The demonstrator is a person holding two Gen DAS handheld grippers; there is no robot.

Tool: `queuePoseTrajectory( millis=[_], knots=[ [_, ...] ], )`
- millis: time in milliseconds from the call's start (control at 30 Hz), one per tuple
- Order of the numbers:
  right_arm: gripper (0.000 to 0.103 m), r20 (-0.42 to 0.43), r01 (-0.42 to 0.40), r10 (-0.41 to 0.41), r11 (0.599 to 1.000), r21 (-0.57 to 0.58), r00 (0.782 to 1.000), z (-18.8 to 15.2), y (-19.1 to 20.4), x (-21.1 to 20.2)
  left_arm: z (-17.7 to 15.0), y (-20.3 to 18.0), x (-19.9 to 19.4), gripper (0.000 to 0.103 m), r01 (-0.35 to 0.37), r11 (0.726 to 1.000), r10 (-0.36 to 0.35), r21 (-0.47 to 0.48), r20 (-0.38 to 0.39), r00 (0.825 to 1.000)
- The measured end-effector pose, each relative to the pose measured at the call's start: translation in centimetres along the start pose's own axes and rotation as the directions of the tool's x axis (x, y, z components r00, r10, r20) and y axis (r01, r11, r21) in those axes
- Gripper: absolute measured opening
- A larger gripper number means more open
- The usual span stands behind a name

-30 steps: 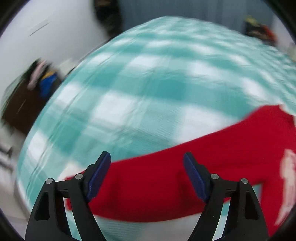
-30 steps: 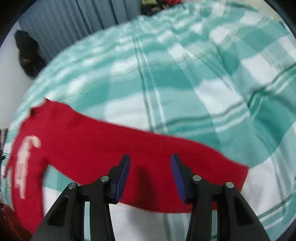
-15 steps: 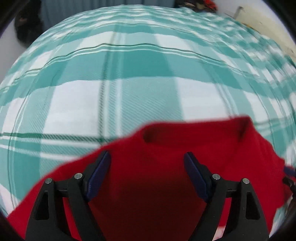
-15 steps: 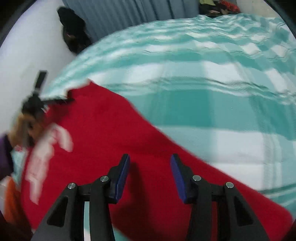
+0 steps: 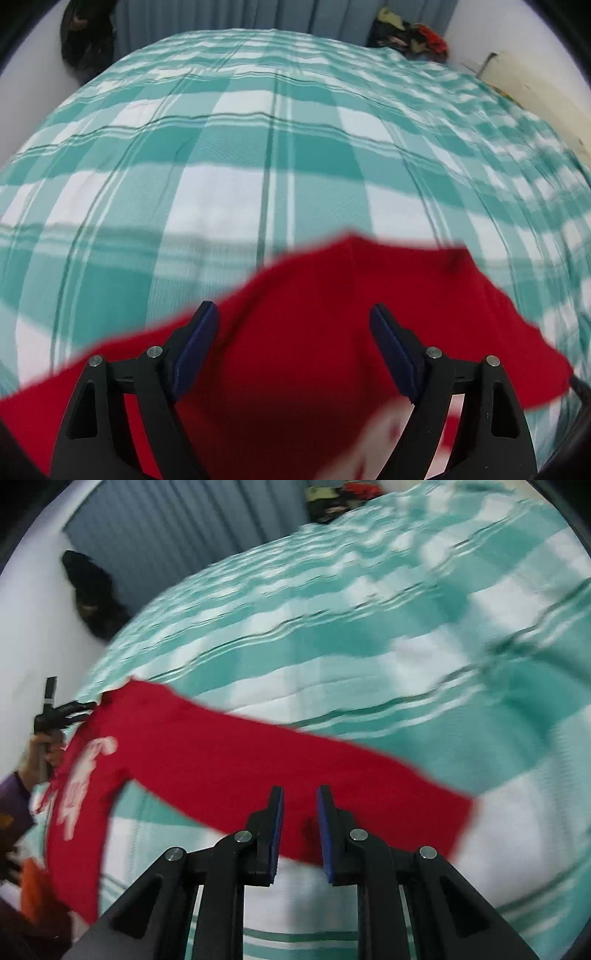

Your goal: Fold small clothes

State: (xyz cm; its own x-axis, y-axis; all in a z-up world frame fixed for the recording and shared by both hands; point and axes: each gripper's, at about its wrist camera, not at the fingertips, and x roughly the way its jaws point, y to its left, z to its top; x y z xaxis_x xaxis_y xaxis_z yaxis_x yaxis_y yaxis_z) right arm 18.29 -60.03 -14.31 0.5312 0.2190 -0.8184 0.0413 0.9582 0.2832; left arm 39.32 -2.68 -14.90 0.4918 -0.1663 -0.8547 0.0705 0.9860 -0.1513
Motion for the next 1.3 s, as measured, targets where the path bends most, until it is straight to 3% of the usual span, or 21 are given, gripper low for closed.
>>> queuePoseTrajectory(
  millis=[100,133,200,300,400,467,500,533,567,600,667,767,800,833,900,1000,1067,1100,1167,1233,1300],
  knots=[
    [0.014,-0.100,0.045,-0.046,0.999,-0.005,0.994,-2.2,-1.8,2.2,-4.9,1.2,-2.5,0.086,-0.015,1.000,0.016,0.009,-0.051,0.999],
    [0.013,-0.071,0.036,-0.035,0.999,0.020,0.997,-3.1,-3.2,1.2,-6.9,2.5,-3.7,0.086,-0.028,1.000,0.028,0.003,-0.066,0.997],
    [0.011,-0.046,0.090,-0.085,0.991,0.102,0.995,-4.2,-6.0,-1.4,-9.6,4.6,-6.1,0.086,-0.046,0.999,0.046,-0.006,-0.064,0.997],
    [0.014,-0.053,0.195,-0.190,0.973,0.123,0.980,-5.5,-7.1,-5.2,-13.1,7.8,-10.2,0.086,-0.084,0.995,0.082,-0.056,-0.035,0.996],
    [0.019,0.029,0.099,-0.110,0.964,0.248,0.994,-6.0,-6.9,-8.6,-14.8,9.4,-12.5,0.087,-0.089,0.988,0.090,-0.127,0.001,0.996],
    [0.043,0.119,-0.053,0.009,0.926,0.373,0.993,-6.2,-6.4,-9.1,-15.8,10.0,-13.0,0.087,-0.086,0.981,0.090,-0.175,0.017,0.996],
    [0.065,0.147,-0.113,0.055,0.899,0.423,0.988,-6.1,-6.1,-8.4,-16.4,10.1,-13.0,0.087,-0.091,0.976,0.096,-0.198,0.019,0.995],
    [0.072,0.174,-0.183,0.109,0.845,0.503,0.979,-6.4,-6.0,-6.8,-16.7,10.2,-12.8,0.087,-0.095,0.973,0.101,-0.211,0.015,0.995],
    [0.072,0.185,-0.214,0.129,0.792,0.572,0.974,-6.7,-6.2,-5.3,-17.2,10.2,-12.7,0.087,-0.098,0.969,0.103,-0.226,0.010,0.995],
    [0.070,0.184,-0.214,0.126,0.754,0.621,0.975,-6.8,-6.3,-4.0,-17.7,10.3,-12.5,0.087,-0.096,0.965,0.100,-0.246,0.003,0.995],
    [0.058,0.217,-0.173,0.018,0.672,0.720,0.976,-7.7,-7.9,-2.5,-18.7,10.6,-12.3,0.087,-0.089,0.956,0.092,-0.281,-0.003,0.996],
    [0.037,0.324,-0.220,-0.069,0.601,0.769,0.944,-8.3,-9.2,-2.4,-19.9,10.9,-12.7,0.087,-0.139,0.953,0.150,-0.270,0.020,0.989],
    [0.014,0.316,-0.210,-0.077,0.598,0.774,0.946,-8.3,-9.4,-2.0,-20.6,10.9,-12.8,0.087,-0.203,0.951,0.217,-0.234,0.034,0.976],
    [0.004,0.290,-0.192,-0.071,0.599,0.778,0.954,-8.2,-9.5,-1.6,-20.9,10.9,-12.8,0.087,-0.239,0.947,0.252,-0.213,0.033,0.967],
    [0.004,0.268,-0.174,-0.065,0.610,0.773,0.961,-8.1,-9.5,-1.7,-21.7,11.4,-12.8,0.087,-0.257,0.945,0.267,-0.200,0.024,0.963],
    [0.004,0.290,-0.152,-0.093,0.681,0.717,0.952,-5.9,-7.6,-4.7,-22.9,12.3,-13.9,0.087,-0.237,0.945,0.259,-0.226,0.070,0.963],
    [0.004,0.344,-0.172,-0.074,0.758,0.630,0.936,-2.5,-4.8,-7.3,-23.8,12.7,-14.1,0.087,-0.252,0.939,0.278,-0.234,0.083,0.957],
    [0.004,0.374,-0.186,-0.045,0.810,0.557,0.926,0.1,-2.3,-8.7,-24.2,13.0,-13.9,0.087,-0.259,0.936,0.285,-0.238,0.083,0.955],
    [0.004,0.406,-0.221,0.029,0.874,0.434,0.914,4.4,2.6,-10.0,-24.7,13.3,-13.6,0.087,-0.261,0.936,0.287,-0.238,0.084,0.954],
    [0.004,0.405,-0.270,0.145,0.924,0.271,0.903,8.9,9.7,-10.7,-24.7,13.3,-13.7,0.087,-0.261,0.939,0.288,-0.225,0.098,0.953],
    [0.004,0.371,-0.324,0.252,0.935,0.146,0.894,11.2,15.9,-10.3,-24.7,13.3,-13.7,0.087,-0.255,0.941,0.284,-0.223,0.108,0.953]
  ],
)
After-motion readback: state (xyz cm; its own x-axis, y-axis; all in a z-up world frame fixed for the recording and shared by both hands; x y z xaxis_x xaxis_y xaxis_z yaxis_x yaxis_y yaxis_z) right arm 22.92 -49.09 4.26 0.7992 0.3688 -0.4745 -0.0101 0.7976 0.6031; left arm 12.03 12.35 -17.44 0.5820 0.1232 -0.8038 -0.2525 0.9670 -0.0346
